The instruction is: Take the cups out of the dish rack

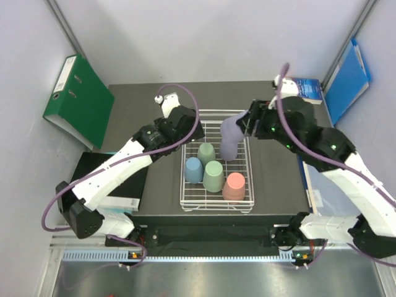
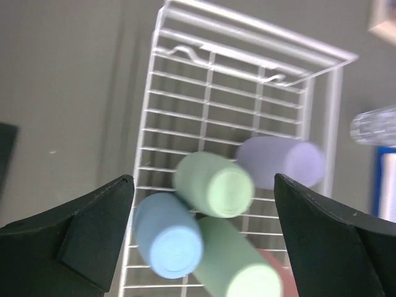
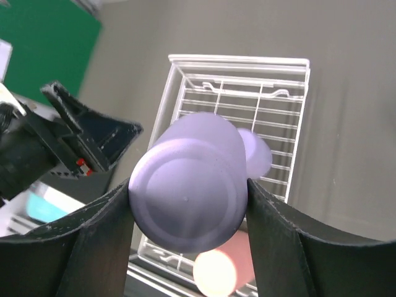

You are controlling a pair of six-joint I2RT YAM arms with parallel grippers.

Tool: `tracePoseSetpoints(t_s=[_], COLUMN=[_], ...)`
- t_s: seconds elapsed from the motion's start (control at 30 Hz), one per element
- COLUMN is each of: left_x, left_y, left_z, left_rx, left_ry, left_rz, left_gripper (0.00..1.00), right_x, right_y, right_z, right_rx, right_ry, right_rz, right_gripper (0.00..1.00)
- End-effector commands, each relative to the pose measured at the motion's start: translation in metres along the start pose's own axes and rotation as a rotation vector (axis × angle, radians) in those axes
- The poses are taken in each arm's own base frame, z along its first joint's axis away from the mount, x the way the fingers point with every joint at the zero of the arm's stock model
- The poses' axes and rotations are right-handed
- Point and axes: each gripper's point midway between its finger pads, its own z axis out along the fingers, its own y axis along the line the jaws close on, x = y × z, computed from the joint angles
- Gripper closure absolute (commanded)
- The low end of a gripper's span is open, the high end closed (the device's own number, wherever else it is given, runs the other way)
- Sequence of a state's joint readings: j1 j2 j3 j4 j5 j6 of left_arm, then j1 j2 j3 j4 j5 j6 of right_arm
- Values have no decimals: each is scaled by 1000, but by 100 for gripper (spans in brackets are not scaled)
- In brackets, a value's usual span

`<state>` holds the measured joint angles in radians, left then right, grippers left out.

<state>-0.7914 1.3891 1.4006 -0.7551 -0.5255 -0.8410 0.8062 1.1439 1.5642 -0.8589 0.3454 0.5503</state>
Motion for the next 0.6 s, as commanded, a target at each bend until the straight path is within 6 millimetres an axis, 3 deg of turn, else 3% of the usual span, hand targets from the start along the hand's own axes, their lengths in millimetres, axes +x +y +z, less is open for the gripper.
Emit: tracePoseSetpoints(t_s=[0.0, 0.03, 0.07, 0.1, 0.13, 0.17, 0.2, 0.23, 0.27, 0.3, 0.33, 0.37, 0.4, 0.57], left_x=[-58, -47, -60, -77, -57, -80, -85, -65, -73, -86, -80, -75, -78, -78], left_y=[-22, -18, -29, -26, -30, -35, -38, -49, -50, -63, -66, -73, -80, -92], left_z=[-39, -34, -41, -55, -51, -58, -66, -69, -72, -89, -89, -98, -101, -113], left_rx=[212, 236, 322, 394, 469, 571, 645, 759, 822, 959, 1015, 1090, 1149, 1242], left_ry=[-151, -132, -173, -213, -141, -197, -183, -74, -82, -100, -76, -28, -10, 38], left_rz=[-236, -266, -334, -422, -430, -491, -543, -522, -540, -570, -578, -565, -586, -559], left_gripper=[1, 1, 1, 1, 1, 1, 1, 1, 1, 1, 1, 1, 1, 1], right_x=[-16, -24, -27, -26, -34, -38, -32, -37, -22, -41, -42, -33, -40, -36], right_y=[-4, -13, -14, 0, -12, -10, 7, 0, -2, 16, 23, 22, 30, 33], right_z=[-10, -6, -3, -3, 2, 9, 5, 8, 20, 3, -1, 5, -6, -2], right_rx=[-54, -53, -93, -208, -229, -315, -462, -501, -543, -712, -785, -809, -885, -914], right_ry=[-86, -122, -159, -141, -168, -217, -162, -182, -145, -190, -197, -172, -194, -164], right_rz=[96, 135, 169, 210, 260, 294, 357, 397, 441, 468, 478, 510, 516, 524], right_gripper=[100, 100, 100, 100, 100, 100, 100, 100, 100, 100, 100, 100, 100, 100])
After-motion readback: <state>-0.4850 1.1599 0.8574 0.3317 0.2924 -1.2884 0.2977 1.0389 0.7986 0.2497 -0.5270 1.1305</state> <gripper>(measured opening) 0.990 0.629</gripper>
